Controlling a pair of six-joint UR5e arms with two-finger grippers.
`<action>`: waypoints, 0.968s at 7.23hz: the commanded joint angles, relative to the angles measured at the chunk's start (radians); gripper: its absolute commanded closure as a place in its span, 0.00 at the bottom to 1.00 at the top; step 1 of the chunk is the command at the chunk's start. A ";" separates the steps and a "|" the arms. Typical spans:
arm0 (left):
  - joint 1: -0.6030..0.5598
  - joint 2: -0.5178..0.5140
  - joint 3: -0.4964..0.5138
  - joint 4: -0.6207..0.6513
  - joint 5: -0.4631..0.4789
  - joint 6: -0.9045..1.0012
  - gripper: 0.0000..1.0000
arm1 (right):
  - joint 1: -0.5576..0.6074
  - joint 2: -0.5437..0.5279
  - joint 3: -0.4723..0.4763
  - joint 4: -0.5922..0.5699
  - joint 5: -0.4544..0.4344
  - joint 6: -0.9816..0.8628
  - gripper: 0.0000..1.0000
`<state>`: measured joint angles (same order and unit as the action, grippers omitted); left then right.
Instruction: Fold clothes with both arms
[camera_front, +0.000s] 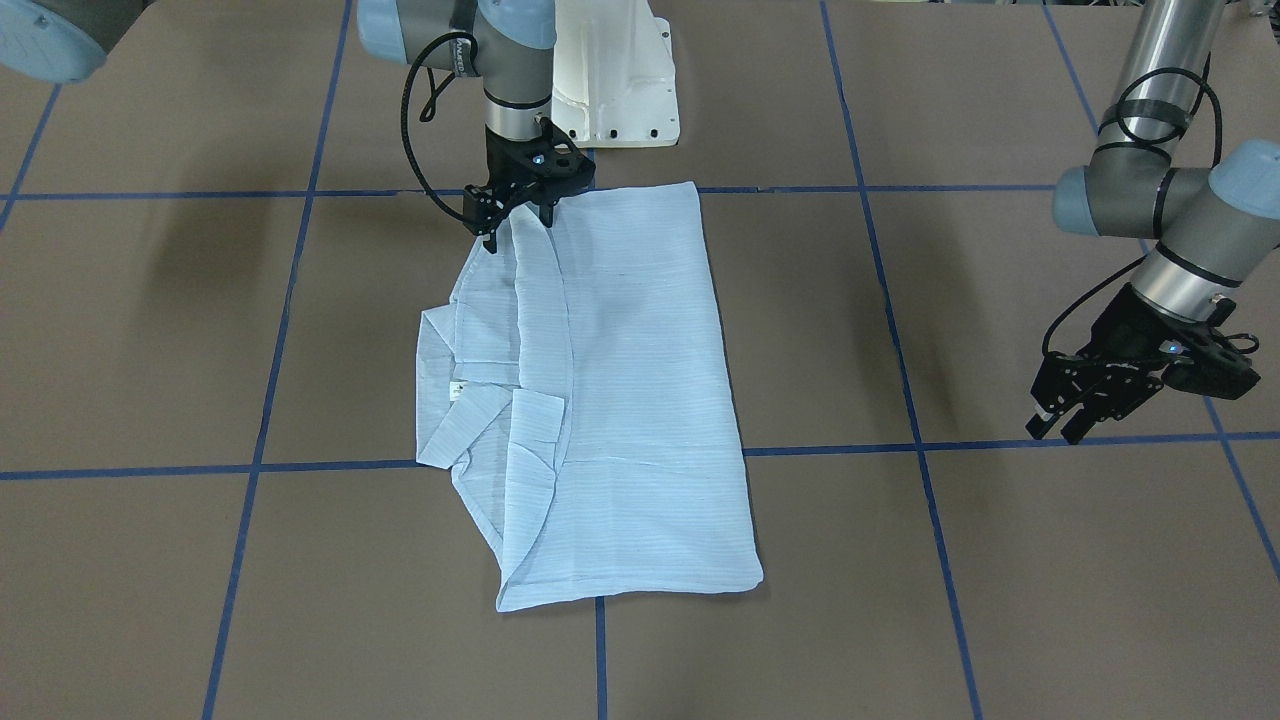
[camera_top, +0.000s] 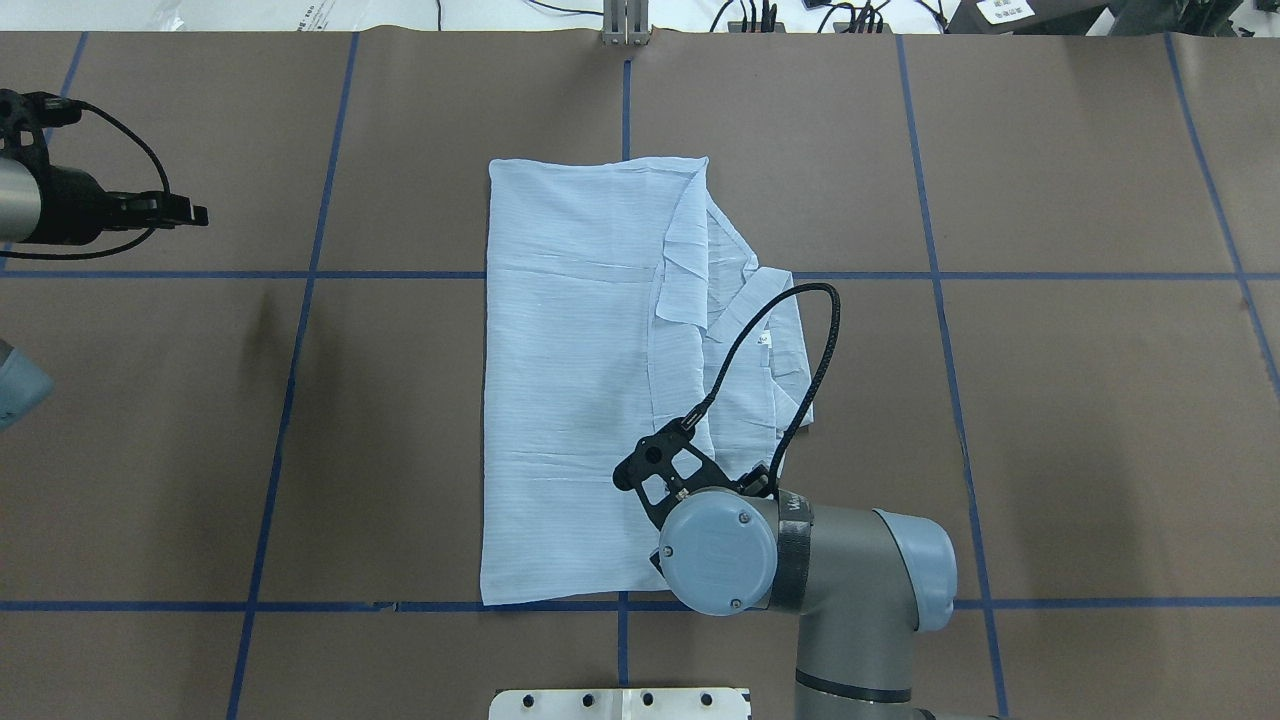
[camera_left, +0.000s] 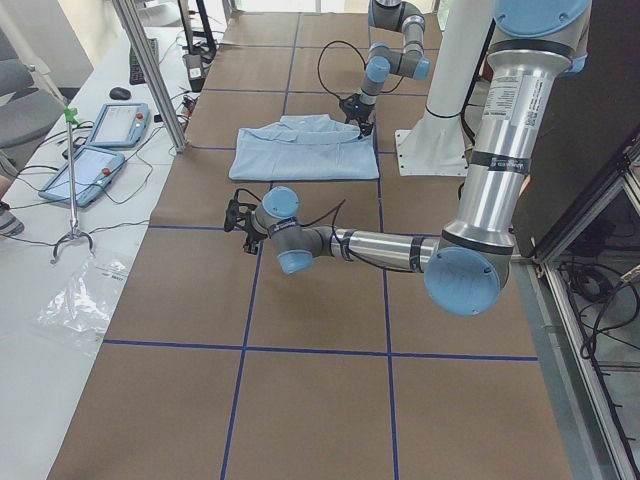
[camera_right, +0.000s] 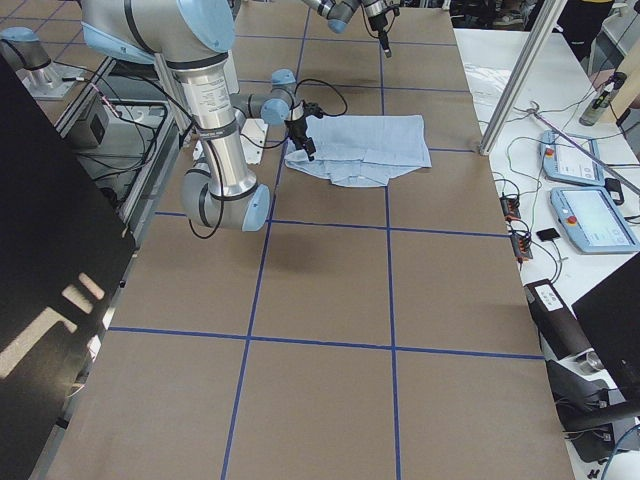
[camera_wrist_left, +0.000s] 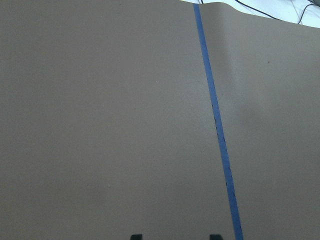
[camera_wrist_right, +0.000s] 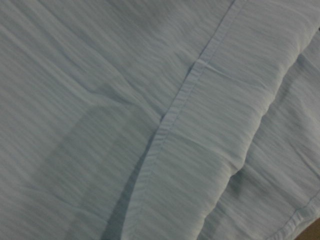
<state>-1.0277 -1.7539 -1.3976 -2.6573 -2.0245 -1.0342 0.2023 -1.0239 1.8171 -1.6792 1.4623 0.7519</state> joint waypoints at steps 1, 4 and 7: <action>0.000 0.001 -0.001 0.000 0.001 -0.003 0.45 | 0.022 -0.008 -0.002 -0.001 -0.002 -0.037 0.00; 0.000 0.010 -0.041 0.002 0.000 -0.013 0.45 | 0.049 -0.114 0.074 0.000 0.009 -0.069 0.00; 0.001 0.034 -0.193 0.176 -0.002 -0.014 0.45 | 0.054 -0.329 0.250 0.003 0.012 -0.062 0.00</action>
<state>-1.0276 -1.7229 -1.5270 -2.5653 -2.0262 -1.0476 0.2553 -1.2774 2.0120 -1.6782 1.4721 0.6853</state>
